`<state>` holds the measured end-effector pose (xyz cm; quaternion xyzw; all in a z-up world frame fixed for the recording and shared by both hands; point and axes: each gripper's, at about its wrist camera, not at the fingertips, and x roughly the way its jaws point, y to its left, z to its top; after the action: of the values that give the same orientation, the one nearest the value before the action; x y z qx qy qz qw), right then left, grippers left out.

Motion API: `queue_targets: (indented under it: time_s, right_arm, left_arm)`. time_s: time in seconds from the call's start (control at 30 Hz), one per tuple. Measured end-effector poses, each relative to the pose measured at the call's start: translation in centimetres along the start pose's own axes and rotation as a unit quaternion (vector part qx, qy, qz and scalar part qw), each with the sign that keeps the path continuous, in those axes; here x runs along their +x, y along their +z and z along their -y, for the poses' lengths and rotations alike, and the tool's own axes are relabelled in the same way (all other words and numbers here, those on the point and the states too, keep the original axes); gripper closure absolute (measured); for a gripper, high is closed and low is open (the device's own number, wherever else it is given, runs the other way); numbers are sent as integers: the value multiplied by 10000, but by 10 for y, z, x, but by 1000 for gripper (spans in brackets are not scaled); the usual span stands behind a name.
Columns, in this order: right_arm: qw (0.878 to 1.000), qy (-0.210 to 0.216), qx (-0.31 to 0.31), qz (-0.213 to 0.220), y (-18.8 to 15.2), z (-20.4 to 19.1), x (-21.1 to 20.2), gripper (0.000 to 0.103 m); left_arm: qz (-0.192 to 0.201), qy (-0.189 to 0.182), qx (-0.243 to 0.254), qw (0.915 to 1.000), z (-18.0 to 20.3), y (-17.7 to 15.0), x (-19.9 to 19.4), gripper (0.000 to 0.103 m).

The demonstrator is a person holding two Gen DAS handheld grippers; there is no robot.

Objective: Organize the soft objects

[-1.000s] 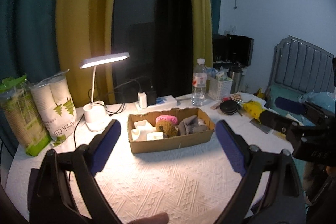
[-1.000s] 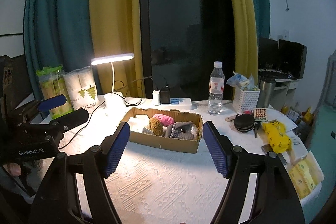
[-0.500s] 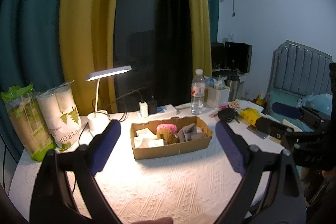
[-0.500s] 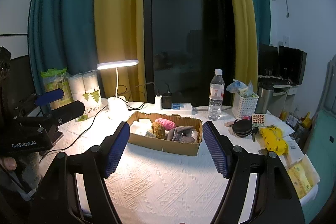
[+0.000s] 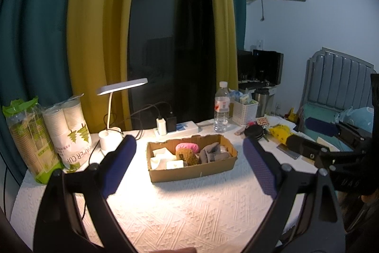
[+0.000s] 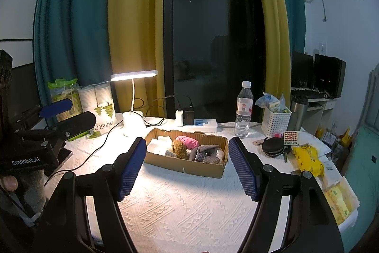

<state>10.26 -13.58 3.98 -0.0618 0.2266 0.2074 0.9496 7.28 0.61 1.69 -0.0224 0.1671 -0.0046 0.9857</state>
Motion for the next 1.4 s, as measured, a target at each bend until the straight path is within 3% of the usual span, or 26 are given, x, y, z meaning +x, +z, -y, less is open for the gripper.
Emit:
queue_targets:
  time_s: [1.4]
  right_arm:
    - [10000, -3, -4, 6, 1, 0, -1, 28]
  left_arm:
    - [25, 3, 18, 10000, -1, 0, 1, 10]
